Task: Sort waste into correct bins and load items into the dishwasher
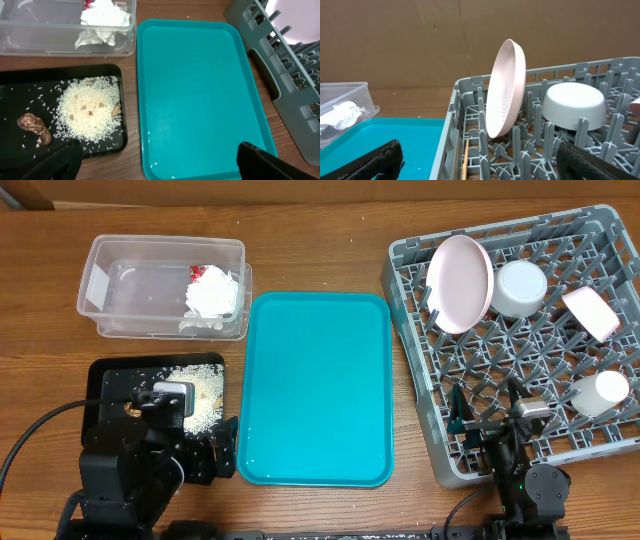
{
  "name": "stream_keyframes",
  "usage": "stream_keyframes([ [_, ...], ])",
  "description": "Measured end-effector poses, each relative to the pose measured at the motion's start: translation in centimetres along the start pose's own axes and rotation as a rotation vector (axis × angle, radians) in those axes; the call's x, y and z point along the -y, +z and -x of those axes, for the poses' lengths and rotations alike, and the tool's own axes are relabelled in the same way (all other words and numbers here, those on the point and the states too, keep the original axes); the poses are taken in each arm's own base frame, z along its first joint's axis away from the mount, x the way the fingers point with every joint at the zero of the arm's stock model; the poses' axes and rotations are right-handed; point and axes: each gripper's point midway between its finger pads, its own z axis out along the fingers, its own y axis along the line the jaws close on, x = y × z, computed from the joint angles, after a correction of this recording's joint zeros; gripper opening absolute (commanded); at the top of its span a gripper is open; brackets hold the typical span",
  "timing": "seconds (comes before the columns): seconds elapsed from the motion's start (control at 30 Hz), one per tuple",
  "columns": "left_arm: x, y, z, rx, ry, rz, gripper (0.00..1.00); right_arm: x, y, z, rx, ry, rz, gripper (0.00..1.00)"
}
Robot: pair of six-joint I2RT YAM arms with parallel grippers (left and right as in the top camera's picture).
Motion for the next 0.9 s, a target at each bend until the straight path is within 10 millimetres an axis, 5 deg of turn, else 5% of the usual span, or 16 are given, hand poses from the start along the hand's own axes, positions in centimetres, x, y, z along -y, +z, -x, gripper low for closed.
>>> stream_keyframes([
  [0.9,-0.35,-0.07,-0.39,0.101,0.014,0.009,1.0,0.0,0.0,0.0,0.0,0.0,0.0,1.0],
])
